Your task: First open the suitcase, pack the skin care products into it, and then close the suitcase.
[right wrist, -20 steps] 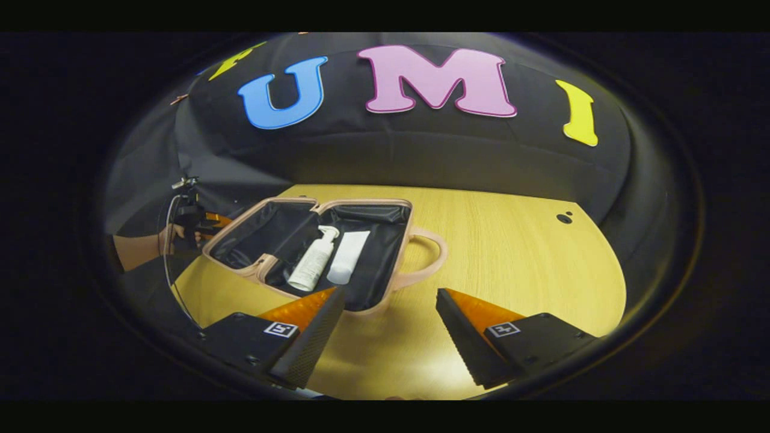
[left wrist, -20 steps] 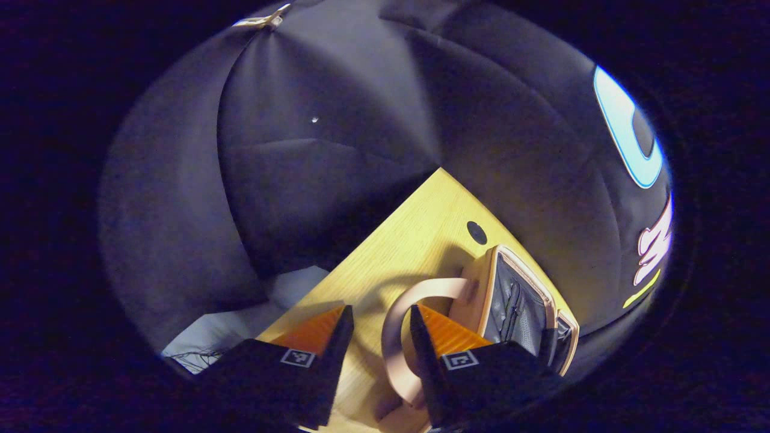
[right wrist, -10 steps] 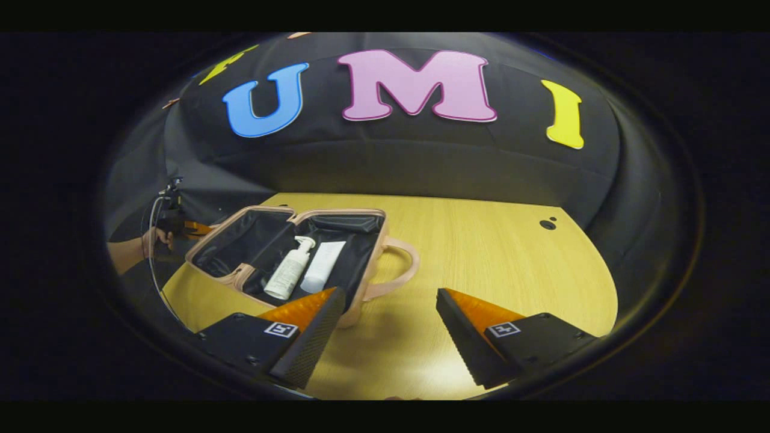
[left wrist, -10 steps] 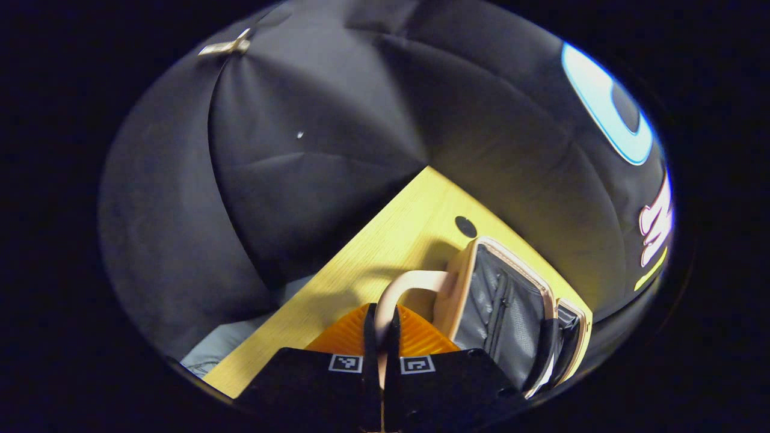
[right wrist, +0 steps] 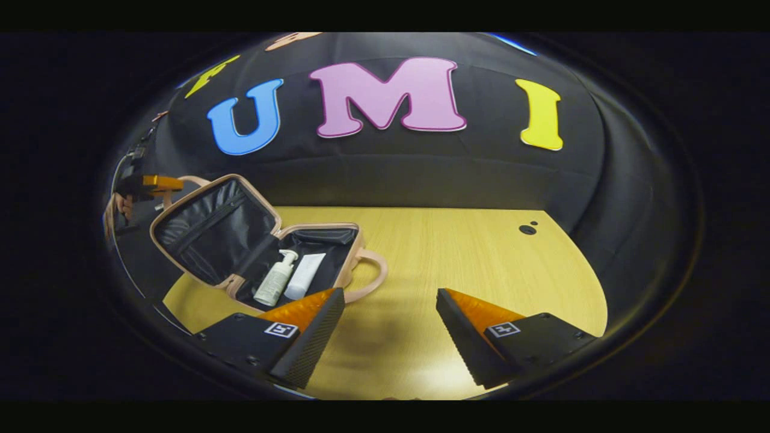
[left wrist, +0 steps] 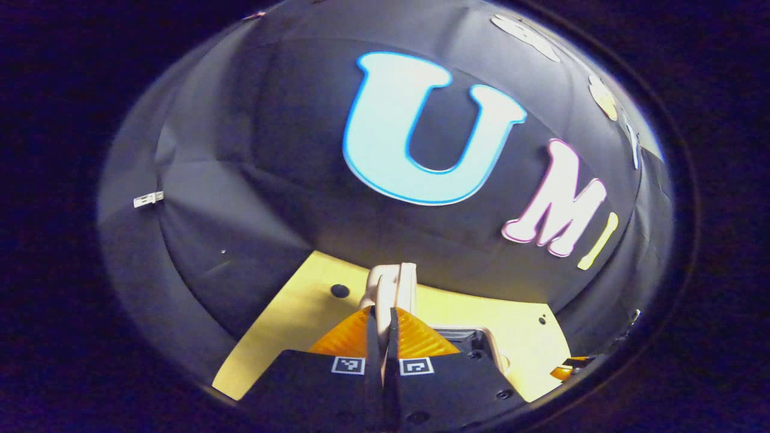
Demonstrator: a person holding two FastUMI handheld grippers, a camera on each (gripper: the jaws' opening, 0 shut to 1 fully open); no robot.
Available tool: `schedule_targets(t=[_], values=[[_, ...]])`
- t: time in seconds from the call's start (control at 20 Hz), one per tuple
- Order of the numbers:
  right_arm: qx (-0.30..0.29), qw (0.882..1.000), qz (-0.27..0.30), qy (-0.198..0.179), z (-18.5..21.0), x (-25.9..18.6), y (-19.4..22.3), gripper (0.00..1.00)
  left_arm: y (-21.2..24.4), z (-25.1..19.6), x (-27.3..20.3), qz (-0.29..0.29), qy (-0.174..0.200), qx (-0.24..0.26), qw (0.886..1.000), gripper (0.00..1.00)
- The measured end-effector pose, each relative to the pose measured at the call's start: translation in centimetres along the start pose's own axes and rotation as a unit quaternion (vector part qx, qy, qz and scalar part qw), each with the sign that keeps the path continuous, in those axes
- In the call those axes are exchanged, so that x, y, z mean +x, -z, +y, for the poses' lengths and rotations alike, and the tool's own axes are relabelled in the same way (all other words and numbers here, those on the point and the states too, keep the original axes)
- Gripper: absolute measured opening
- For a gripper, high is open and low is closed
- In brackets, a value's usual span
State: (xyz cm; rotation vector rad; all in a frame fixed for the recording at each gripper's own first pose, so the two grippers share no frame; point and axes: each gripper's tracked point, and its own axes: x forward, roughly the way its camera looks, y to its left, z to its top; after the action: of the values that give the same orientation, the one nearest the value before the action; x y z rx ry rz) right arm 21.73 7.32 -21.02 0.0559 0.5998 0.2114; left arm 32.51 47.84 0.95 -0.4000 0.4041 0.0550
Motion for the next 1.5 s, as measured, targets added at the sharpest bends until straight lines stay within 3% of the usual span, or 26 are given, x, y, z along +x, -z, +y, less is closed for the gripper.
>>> schedule_targets(t=[0.25,0.45,0.6,0.75,0.85,1.05,1.15,1.2,1.25,1.35,1.4,1.5], values=[[0.004,1.000,-0.009,-0.008,-1.6,-0.3,-0.7,0.98,4.4,-14.6,2.1,-0.009,0.051,0.016,0.999,0.06],[-0.005,1.000,-0.022,-0.011,-4.0,0.1,-2.1,0.97,11.6,-24.7,5.1,0.034,0.108,-0.001,0.994,0.06],[0.012,1.000,-0.021,-0.016,-5.6,0.2,-2.4,0.97,17.7,-28.3,8.6,0.056,0.109,0.003,0.992,0.06],[-0.007,1.000,-0.020,-0.020,-7.3,-0.2,-2.3,0.97,23.7,-30.2,12.1,0.091,0.101,0.016,0.991,0.06],[-0.015,1.000,-0.022,-0.016,-8.1,-1.0,-2.1,0.98,27.0,-30.8,14.2,0.127,0.080,0.031,0.988,0.06],[0.001,0.999,-0.034,-0.007,-8.6,-2.5,-2.1,0.97,29.1,-31.8,15.5,0.147,0.070,0.059,0.985,0.12],[0.002,0.999,-0.046,-0.004,-8.4,-3.5,-2.7,0.98,28.8,-31.9,14.6,0.151,0.078,0.045,0.984,0.22],[-0.001,0.999,-0.054,0.000,-8.2,-4.1,-3.1,0.97,28.3,-32.9,14.1,0.143,0.091,0.024,0.985,0.33],[-0.004,0.998,-0.062,0.006,-8.3,-4.9,-3.5,1.00,27.5,-33.6,13.4,0.136,0.097,0.007,0.986,0.44],[0.004,0.997,-0.082,0.015,-7.8,-7.1,-4.5,0.97,25.7,-33.6,10.6,0.129,0.101,0.003,0.986,0.80],[0.011,0.995,-0.093,0.018,-7.3,-8.3,-5.3,0.97,25.0,-32.6,8.0,0.133,0.086,0.007,0.987,0.89],[0.010,0.993,-0.116,0.022,-6.1,-10.9,-6.7,0.97,21.5,-31.2,3.3,0.083,0.064,0.029,0.994,0.96]])
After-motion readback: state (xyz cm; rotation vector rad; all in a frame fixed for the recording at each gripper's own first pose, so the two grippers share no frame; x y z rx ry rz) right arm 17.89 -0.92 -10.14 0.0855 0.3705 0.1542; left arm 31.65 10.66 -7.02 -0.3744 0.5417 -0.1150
